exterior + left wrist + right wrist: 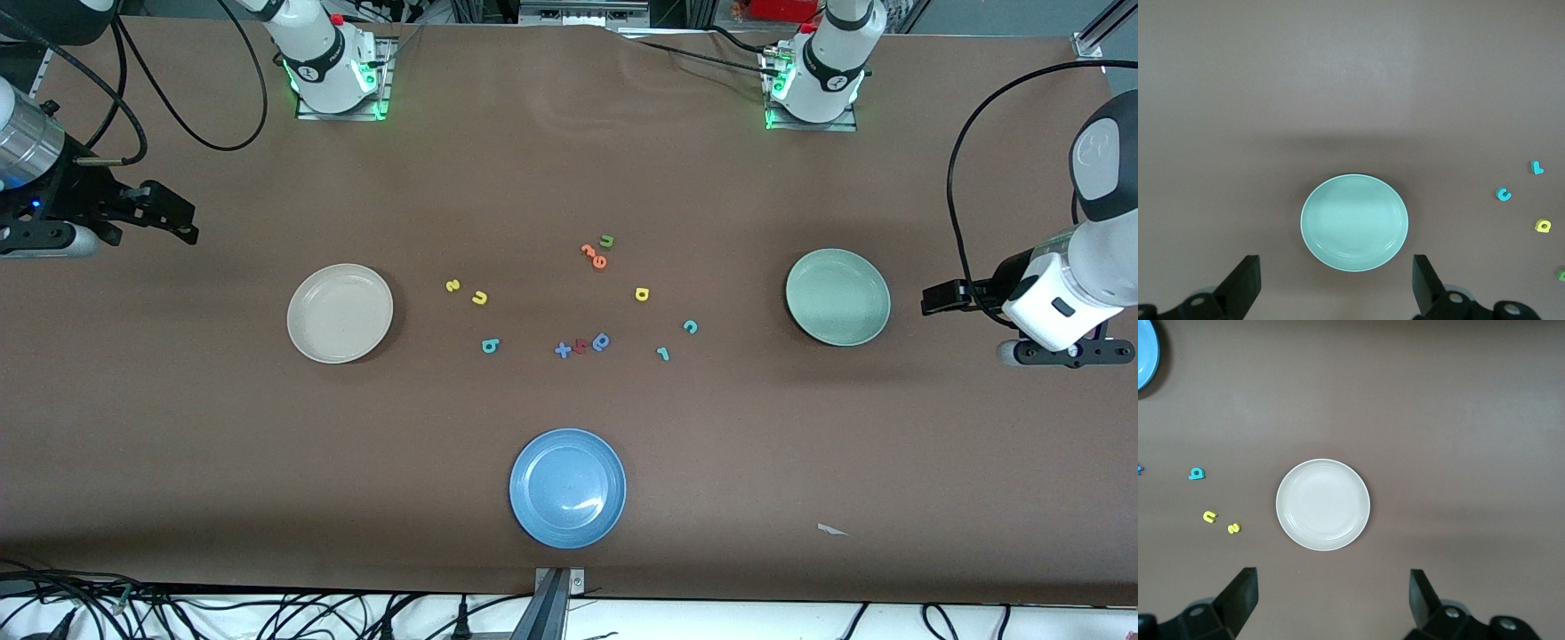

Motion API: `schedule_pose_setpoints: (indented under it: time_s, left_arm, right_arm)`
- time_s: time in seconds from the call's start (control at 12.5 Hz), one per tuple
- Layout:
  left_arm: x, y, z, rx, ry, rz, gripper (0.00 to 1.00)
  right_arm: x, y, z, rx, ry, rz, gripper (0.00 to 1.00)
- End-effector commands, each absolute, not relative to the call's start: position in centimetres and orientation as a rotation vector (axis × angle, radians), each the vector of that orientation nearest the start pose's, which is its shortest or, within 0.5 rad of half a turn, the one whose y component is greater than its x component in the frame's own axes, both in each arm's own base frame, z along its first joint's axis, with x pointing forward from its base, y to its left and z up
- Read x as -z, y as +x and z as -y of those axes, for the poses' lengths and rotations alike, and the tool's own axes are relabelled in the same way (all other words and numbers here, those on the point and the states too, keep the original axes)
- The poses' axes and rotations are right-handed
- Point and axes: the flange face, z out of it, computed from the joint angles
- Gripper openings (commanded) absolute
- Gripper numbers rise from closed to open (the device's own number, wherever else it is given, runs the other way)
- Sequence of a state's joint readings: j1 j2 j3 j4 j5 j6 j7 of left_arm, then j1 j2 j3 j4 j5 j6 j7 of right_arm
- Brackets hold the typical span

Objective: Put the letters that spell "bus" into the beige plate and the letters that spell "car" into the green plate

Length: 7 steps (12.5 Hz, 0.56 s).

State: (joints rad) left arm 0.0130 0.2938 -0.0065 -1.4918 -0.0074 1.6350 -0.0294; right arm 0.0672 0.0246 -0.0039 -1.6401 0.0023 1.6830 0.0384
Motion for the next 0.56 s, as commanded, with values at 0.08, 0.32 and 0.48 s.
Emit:
schedule_pose_setpoints:
  time_s: [0.08,0.32,0.48]
  left_arm:
    - [-49.3,62.9,-0.3,-0.248,-3.169,0.027,1.00]
    - [-49.2,62.7,-0.3,-0.265,-3.167,0.027,1.00]
    - [-49.2,62.7,-0.4,-0.270,-3.165,0.029,1.00]
  right_arm:
    - [-59.0,56.2,-3.7,0.046,-3.139,0.036,1.00]
    - [-58.5,56.1,-3.7,0.019,-3.141,0.039,1.00]
    - [-57.9,55.9,-3.8,0.000,-3.141,0.041,1.00]
